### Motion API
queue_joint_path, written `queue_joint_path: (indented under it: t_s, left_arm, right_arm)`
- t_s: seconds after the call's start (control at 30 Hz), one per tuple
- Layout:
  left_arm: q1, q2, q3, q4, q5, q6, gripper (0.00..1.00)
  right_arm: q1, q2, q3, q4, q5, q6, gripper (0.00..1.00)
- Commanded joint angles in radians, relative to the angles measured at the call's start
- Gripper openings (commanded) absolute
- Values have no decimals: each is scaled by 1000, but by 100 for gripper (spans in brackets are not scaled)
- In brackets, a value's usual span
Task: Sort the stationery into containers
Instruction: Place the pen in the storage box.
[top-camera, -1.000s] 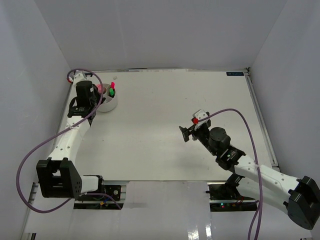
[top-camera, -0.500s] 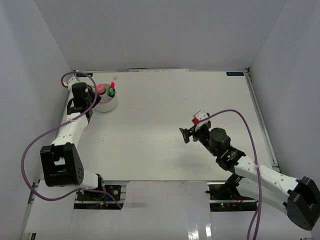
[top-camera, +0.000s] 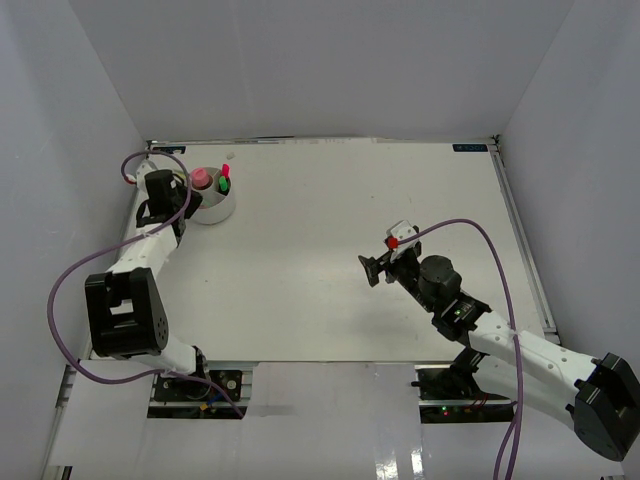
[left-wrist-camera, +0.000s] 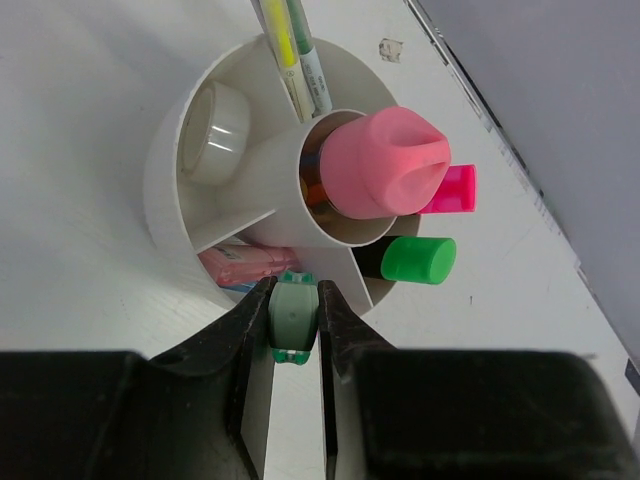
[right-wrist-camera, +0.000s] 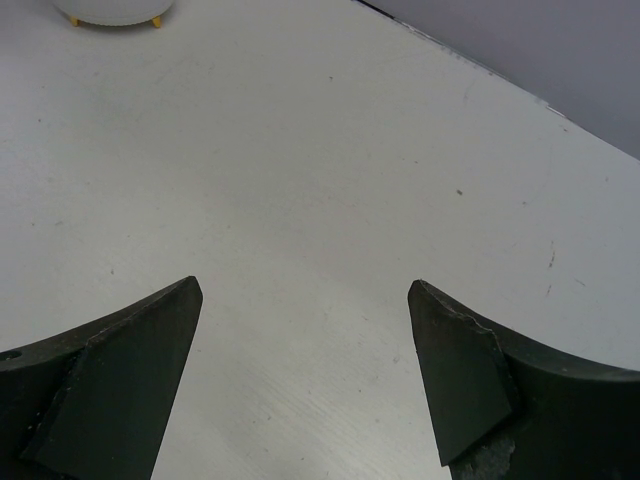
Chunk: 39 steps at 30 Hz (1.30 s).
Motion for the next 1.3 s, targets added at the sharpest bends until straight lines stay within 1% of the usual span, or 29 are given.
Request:
queue_joint_path:
  t_s: [0.0,0.17,0.37,0.4,0.53,0.63,0.7,0.83,0.87,0.93,0.97,1.07,1.1,1.17,1.2,1.23,1.27]
  left_arm:
    - [4,-11,-17,69,20,-46,30]
    - [5,-4,-18,83,16,-62,32]
    - [4,16,-6,57,20,-60,40]
    - [4,25,0,49,19,-57,43]
    - [4,38,17,23,19,-52,50]
    - [4,30,23,6,14,-51,54]
    - [4,18,31,-16,13,-43,55]
    - [4,-45,61,-80,-9,12,64]
    - [5,-82,67,-97,-9,27,70]
    - [4,-125,87,-140,-3,62,75]
    - [4,-174,92,-155,2,104,79]
    - [4,-258,103,-238,9,203,83]
    - [4,-322,100,-259,8,225,87]
    - [5,-391,87,-322,20,283,91]
    - [4,-466,71,-339,28,297,93]
    - [4,-508,58,-365,39,312,94]
    - [5,-546,48,-379,71,328,96]
  right_arm:
    - [-6,-4,-10,65,-5,11,90]
    - [-7,2,-7,65,-13,11,90]
    - [-7,7,-7,67,-16,11,90]
    - [-6,7,-7,67,-17,11,90]
    - [-7,8,-6,67,-22,9,90]
    - [-7,7,-6,67,-24,9,90]
    - [-7,1,-7,67,-25,9,90]
    - [-7,-16,-9,65,-27,9,90]
    - [-7,-21,-9,64,-27,8,90]
    - [-7,-39,2,46,-24,3,90]
    - [-7,-47,14,27,-21,1,90]
    - [-7,-88,80,-85,16,0,90]
    - [-7,-117,94,-144,28,0,90]
    - [-7,-150,132,-198,78,1,90]
    - [-7,-185,141,-233,117,9,90]
    - [-7,-202,152,-249,131,20,90]
    - [-9,-220,157,-260,145,32,90]
